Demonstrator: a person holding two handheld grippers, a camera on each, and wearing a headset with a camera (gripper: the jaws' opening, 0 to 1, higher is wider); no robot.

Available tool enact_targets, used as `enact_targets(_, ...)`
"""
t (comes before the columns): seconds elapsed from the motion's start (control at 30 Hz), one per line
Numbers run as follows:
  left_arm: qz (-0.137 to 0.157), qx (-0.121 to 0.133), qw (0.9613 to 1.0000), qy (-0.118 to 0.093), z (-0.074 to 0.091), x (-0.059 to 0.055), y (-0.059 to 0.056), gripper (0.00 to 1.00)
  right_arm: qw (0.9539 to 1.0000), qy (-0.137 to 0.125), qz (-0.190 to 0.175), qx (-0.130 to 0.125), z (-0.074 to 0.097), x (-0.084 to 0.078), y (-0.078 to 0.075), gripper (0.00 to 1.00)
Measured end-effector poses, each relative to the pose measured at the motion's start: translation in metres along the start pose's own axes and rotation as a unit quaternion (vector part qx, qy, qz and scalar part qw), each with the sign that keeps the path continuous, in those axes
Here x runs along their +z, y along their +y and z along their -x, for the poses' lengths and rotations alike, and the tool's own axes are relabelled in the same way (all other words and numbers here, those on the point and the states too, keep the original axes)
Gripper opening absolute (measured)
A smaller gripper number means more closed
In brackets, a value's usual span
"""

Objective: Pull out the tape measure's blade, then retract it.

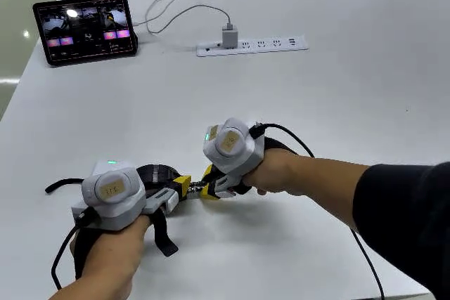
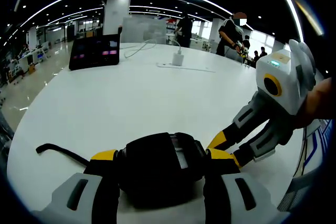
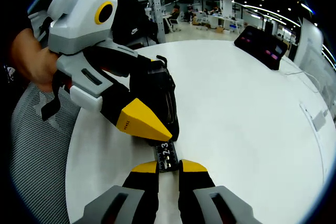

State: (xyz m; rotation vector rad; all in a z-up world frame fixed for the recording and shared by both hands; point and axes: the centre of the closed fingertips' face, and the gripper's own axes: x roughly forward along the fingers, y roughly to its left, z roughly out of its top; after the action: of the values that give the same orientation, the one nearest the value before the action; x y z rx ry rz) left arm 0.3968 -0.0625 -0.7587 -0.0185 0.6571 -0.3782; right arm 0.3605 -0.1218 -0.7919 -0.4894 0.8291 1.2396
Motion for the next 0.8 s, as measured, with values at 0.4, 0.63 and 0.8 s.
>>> enact_targets(0.4, -0.002, -0.002, 1.0, 0.0, 0.0007, 0.0003, -0.0007, 0.6, 0.9998, 0.005, 0.02, -0.007, -0.0061, 0.0062, 0.0017, 0.1)
enact_targets(0.63, -0.001, -0.001, 1.0, 0.0, 0.0008, 0.0007, -0.0006, 0.6, 0.9998, 0.001, 0.018, -0.005, -0.0083, 0.0096, 0.0025, 0.1)
enact_targets(0.8, -0.002, 0.001, 1.0, -0.001, 0.0005, 0.0006, -0.0006, 0.6, 0.9998, 0.0, 0.018, -0.002, -0.0084, 0.0097, 0.0025, 0.1)
